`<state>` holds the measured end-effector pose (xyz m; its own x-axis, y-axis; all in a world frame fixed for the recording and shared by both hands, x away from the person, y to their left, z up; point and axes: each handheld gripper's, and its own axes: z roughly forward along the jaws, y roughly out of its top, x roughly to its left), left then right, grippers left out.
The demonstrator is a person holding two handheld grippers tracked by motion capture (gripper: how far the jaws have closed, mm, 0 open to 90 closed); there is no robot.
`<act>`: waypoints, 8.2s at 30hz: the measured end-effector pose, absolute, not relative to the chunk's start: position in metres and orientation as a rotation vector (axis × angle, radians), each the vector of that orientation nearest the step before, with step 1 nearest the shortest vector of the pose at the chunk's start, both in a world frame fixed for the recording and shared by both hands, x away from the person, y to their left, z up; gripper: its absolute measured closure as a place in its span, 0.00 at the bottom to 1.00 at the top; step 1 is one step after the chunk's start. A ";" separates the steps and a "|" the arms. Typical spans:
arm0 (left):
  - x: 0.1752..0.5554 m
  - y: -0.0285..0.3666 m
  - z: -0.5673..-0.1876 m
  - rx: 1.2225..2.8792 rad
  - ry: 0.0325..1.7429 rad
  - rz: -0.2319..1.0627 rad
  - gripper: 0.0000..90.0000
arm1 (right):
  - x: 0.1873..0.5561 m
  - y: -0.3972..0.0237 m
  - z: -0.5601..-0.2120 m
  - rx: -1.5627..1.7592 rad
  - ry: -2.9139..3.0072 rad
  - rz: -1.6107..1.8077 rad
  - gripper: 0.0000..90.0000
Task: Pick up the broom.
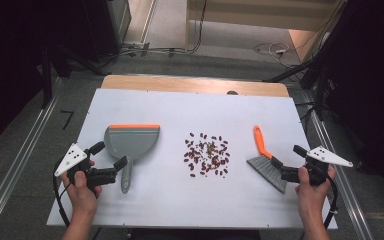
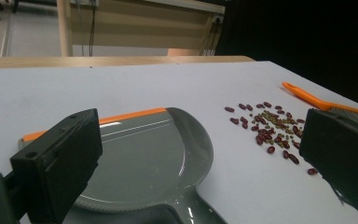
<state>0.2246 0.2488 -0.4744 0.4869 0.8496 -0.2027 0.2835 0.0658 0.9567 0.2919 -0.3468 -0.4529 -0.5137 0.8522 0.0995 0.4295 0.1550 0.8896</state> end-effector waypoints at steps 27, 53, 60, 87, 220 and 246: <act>0.226 0.244 -0.476 1.514 1.033 0.575 0.00 | 0.372 -0.294 -0.447 1.449 2.324 0.904 0.29; 0.224 0.234 -0.480 1.558 1.015 0.580 0.00 | 0.385 -0.286 -0.477 1.628 2.320 0.503 0.73; 0.225 0.230 -0.480 1.579 1.010 0.586 0.00 | 0.392 -0.287 -0.474 1.743 2.316 0.484 0.75; 0.220 0.212 -0.473 1.594 0.965 0.611 0.00 | 0.345 -0.305 -0.471 1.518 2.147 0.924 0.76; 0.254 0.067 -0.445 1.791 0.670 0.196 0.96 | 0.281 -0.200 -0.390 0.722 2.171 1.902 0.45; 0.252 0.078 -0.443 1.828 0.404 -0.030 0.96 | 0.294 -0.194 -0.422 0.424 2.600 2.029 0.63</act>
